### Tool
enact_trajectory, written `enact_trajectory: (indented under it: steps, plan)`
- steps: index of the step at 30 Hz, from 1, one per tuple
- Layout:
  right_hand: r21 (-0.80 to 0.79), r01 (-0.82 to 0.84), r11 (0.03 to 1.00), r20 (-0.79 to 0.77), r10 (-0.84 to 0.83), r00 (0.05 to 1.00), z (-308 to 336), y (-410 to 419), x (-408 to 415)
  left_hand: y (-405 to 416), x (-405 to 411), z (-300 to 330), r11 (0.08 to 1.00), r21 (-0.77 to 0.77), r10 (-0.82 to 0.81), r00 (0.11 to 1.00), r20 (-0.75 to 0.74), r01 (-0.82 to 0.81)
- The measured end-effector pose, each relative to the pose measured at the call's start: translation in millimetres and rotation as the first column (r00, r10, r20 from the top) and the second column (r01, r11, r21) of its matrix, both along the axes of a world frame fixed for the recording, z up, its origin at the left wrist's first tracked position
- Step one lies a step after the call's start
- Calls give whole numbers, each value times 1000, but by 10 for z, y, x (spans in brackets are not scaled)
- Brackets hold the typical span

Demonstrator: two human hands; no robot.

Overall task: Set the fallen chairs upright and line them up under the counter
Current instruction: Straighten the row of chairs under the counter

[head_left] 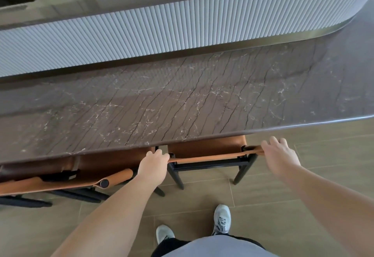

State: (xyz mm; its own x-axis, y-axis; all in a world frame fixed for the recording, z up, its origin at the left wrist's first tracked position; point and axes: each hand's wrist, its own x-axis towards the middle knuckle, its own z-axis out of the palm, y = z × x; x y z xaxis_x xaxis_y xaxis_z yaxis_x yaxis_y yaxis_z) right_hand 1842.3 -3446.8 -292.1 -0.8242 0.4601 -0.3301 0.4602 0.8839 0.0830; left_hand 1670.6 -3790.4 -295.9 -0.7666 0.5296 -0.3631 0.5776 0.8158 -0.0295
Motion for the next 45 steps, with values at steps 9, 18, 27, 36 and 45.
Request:
enact_trajectory:
  steps: [9, 18, 27, 36, 45]
  plan:
    - [-10, -61, 998, 12, 62, 998, -23, 67, 30, -70, -16, 15, 999, 16, -29, 999, 18, 29]
    - [-23, -133, 991, 28, 134, 991, -8, -26, 115, -213, 107, 33, 1000, 0, -18, 1000, 13, 18]
    - [-45, -155, 987, 40, 157, 987, -15, -181, 166, -425, 154, 42, 1000, -15, 20, 1000, 13, -20]
    - [-62, -150, 987, 23, 152, 988, 1, -441, 167, -675, 111, 58, 1000, -8, 6, 1000, 12, -6]
    - [-63, -112, 992, 46, 115, 992, 17, -469, 141, -655, 126, 120, 999, 35, 2, 1000, 17, -2]
